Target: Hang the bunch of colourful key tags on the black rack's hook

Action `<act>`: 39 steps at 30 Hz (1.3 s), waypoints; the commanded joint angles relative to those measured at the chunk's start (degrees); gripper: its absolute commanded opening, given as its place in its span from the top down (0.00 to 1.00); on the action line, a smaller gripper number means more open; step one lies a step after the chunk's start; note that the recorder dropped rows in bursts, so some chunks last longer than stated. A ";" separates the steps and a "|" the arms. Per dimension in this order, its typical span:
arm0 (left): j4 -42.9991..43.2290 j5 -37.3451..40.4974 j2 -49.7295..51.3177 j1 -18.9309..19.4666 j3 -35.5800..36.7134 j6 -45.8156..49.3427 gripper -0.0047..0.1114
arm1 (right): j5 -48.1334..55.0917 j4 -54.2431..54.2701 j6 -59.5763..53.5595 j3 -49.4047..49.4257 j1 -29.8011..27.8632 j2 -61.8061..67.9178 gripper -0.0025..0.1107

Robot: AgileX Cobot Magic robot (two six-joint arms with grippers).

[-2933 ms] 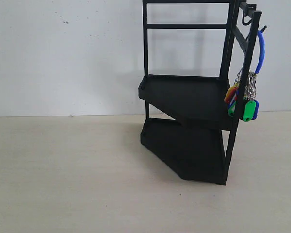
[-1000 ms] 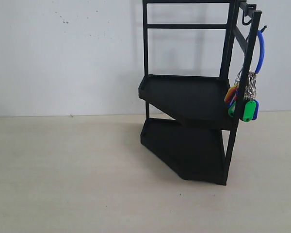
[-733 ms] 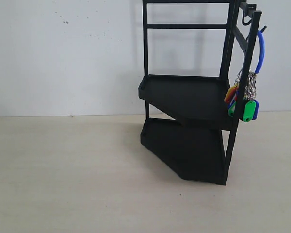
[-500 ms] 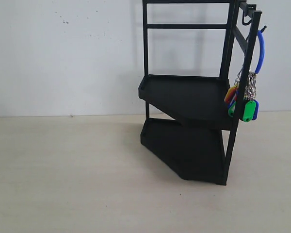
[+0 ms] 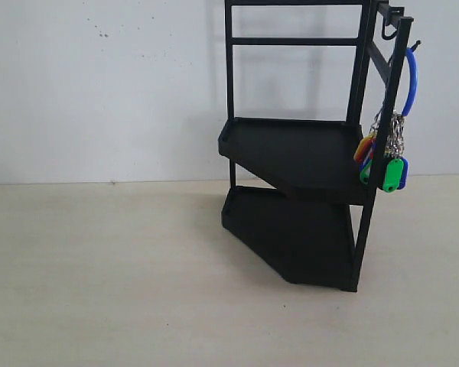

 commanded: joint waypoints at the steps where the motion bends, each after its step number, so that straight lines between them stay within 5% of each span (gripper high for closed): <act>1: -0.52 -0.86 -0.12 0.21 -0.08 -0.60 0.92 | -0.51 -0.65 -0.32 -0.04 0.16 -0.30 0.98; 39: -0.52 -0.86 -0.12 0.21 -0.08 -0.60 0.92 | -0.51 1.20 -1.08 -0.04 0.03 -0.30 0.98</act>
